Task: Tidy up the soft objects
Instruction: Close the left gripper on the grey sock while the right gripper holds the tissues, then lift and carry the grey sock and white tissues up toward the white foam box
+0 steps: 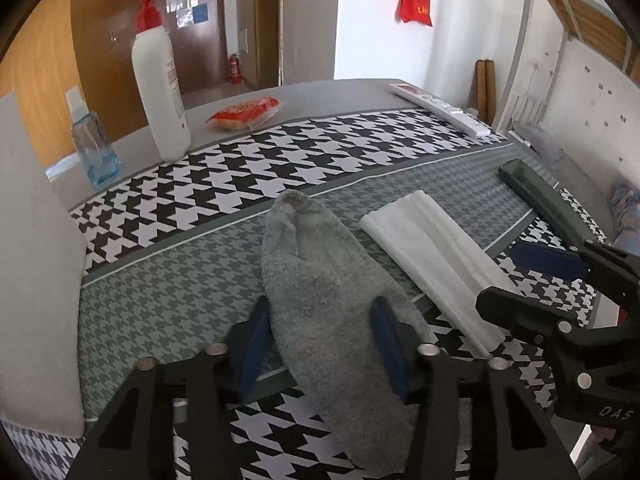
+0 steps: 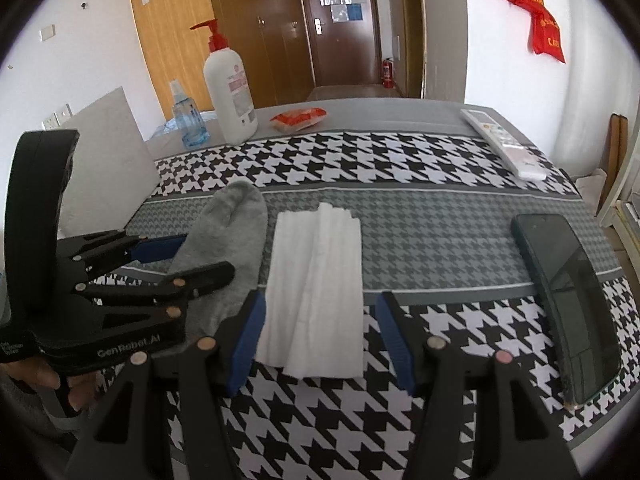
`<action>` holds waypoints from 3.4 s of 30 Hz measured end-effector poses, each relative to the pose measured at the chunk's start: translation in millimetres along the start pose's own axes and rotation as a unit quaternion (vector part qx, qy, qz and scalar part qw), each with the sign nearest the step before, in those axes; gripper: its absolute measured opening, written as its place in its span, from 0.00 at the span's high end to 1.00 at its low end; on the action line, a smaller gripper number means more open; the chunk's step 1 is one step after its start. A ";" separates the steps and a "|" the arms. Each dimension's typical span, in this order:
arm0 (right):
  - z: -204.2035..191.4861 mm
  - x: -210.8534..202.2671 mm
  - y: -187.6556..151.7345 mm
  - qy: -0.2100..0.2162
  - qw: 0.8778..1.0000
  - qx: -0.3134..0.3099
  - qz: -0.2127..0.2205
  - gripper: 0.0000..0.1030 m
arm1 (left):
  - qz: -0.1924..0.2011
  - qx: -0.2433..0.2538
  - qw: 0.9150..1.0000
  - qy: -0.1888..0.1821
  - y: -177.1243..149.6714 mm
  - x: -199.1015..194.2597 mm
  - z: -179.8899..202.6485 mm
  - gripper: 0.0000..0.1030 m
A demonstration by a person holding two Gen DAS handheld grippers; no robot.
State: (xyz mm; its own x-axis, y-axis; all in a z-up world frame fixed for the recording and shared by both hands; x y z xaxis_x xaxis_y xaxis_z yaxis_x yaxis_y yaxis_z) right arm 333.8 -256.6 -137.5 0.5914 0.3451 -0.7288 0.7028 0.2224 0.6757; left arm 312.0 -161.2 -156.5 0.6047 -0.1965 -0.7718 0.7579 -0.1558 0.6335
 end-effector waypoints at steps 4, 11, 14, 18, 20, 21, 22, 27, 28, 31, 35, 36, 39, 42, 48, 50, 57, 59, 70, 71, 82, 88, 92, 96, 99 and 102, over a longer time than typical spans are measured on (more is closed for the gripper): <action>-2.5 4.1 1.2 -0.004 1.000 -0.007 -0.005 0.39 | 0.004 0.008 1.000 -0.018 3.2 3.1 4.3 0.82; -6.2 18.4 2.5 -0.018 0.999 -0.018 -0.022 0.39 | 0.023 -0.012 0.999 -0.042 5.3 -4.4 -2.7 0.92; -5.3 22.9 2.9 -0.032 0.999 -0.023 -0.028 0.39 | 0.030 -0.015 0.998 -0.048 5.3 -9.2 -4.2 0.92; -2.5 26.3 2.7 -0.040 0.998 -0.023 -0.032 0.38 | 0.036 -0.007 0.998 -0.052 3.0 -14.8 -2.0 0.93; -3.2 26.4 2.5 -0.043 0.998 -0.024 -0.033 0.34 | 0.037 -0.007 0.997 -0.062 2.1 -16.9 -0.7 0.94; -4.1 27.0 1.9 -0.045 0.998 -0.029 -0.034 0.32 | 0.037 -0.005 0.997 -0.068 1.3 -18.6 0.0 0.95; -5.8 27.6 1.4 -0.047 0.998 -0.034 -0.035 0.32 | 0.038 -0.004 0.997 -0.070 0.1 -20.6 -0.2 0.95; -8.6 28.5 1.3 -0.049 0.998 -0.038 -0.033 0.32 | 0.045 -0.001 0.996 -0.073 -0.9 -26.2 -0.3 0.95; -9.0 28.5 1.1 -0.049 0.998 -0.038 -0.033 0.32 | 0.046 -0.001 0.996 -0.073 -1.0 -26.9 -0.7 0.96; -12.4 27.0 1.4 -0.043 0.998 -0.041 -0.032 0.44 | 0.046 0.001 0.996 -0.076 -3.2 -28.6 -2.1 0.96; -19.0 25.3 0.7 -0.035 0.998 -0.048 -0.035 0.77 | 0.053 -0.002 0.995 -0.079 -3.2 -36.2 -5.5 0.96; -21.0 25.1 0.3 -0.033 0.998 -0.051 -0.035 0.86 | 0.055 -0.001 0.995 -0.079 -3.5 -38.5 -5.9 0.96; -24.1 24.5 -0.5 -0.020 0.998 -0.046 -0.034 0.91 | 0.061 0.002 0.995 -0.075 -3.4 -45.8 -6.5 0.96; -24.7 17.3 2.3 -0.010 0.999 -0.034 -0.021 0.91 | 0.069 0.007 0.995 -0.072 -4.1 -53.8 -6.9 0.96; -30.4 -6.1 10.9 0.005 1.000 -0.025 0.012 0.91 | 0.087 0.010 0.994 -0.058 -2.3 -70.6 -11.7 0.96; -33.3 -11.7 12.6 0.006 0.999 -0.026 0.020 0.91 | 0.094 0.012 0.994 -0.053 -1.0 -75.9 -12.1 0.96; -45.9 -30.4 18.8 0.013 0.998 -0.033 0.045 0.91 | 0.112 0.014 0.993 -0.036 3.2 -94.5 -18.4 0.96; -48.7 -33.3 20.3 0.012 0.998 -0.037 0.049 0.91 | 0.117 0.013 0.993 -0.032 3.5 -99.4 -21.0 0.96; -61.8 -52.4 31.5 0.010 0.996 -0.038 0.077 0.91 | 0.148 0.010 0.989 -0.019 9.7 -124.3 -34.8 0.96; -63.2 -54.2 32.5 0.011 0.996 -0.038 0.080 0.91 | 0.150 0.009 0.988 -0.015 10.4 -125.7 -36.4 0.96; -77.2 -67.0 43.1 0.011 0.994 -0.043 0.101 0.91 | 0.167 0.008 0.986 0.006 17.7 -140.7 -49.6 0.96; -85.0 -77.9 54.7 0.013 0.992 -0.047 0.120 0.91 | 0.188 0.007 0.982 0.012 27.4 -155.4 -54.2 0.96; -88.3 -84.0 62.2 0.015 0.990 -0.049 0.133 0.91 | 0.200 0.011 0.979 0.022 34.7 -164.1 -56.0 0.96; -93.1 -90.3 67.9 0.016 0.988 -0.052 0.143 0.91 | 0.213 0.011 0.977 0.030 42.6 -171.6 -60.0 0.96; -95.4 -94.2 72.2 0.016 0.987 -0.054 0.151 0.91 | 0.222 0.013 0.974 0.034 48.7 -176.2 -62.6 0.96; -97.5 -98.2 76.7 0.017 0.986 -0.055 0.159 0.91 | 0.231 0.012 0.972 0.038 53.3 -181.8 -65.1 0.96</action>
State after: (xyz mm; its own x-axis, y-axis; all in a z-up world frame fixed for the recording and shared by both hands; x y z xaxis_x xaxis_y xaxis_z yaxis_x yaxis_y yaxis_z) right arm 291.1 -184.6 -3.3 0.7598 0.4436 -0.4754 0.4358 0.1951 0.8786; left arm 258.4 -70.7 14.0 0.8962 -0.1799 -0.4056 0.3954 -0.0913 0.9140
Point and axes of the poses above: each gripper's, at about its wrist camera, not at the fingertips, and x roughly the way its jaws point, z to its right, y to its top, the point moved 7 cm from there along x, roughly the way its jaws point, and after that the axes turned 1 degree about -x, right-handed, at the moved point
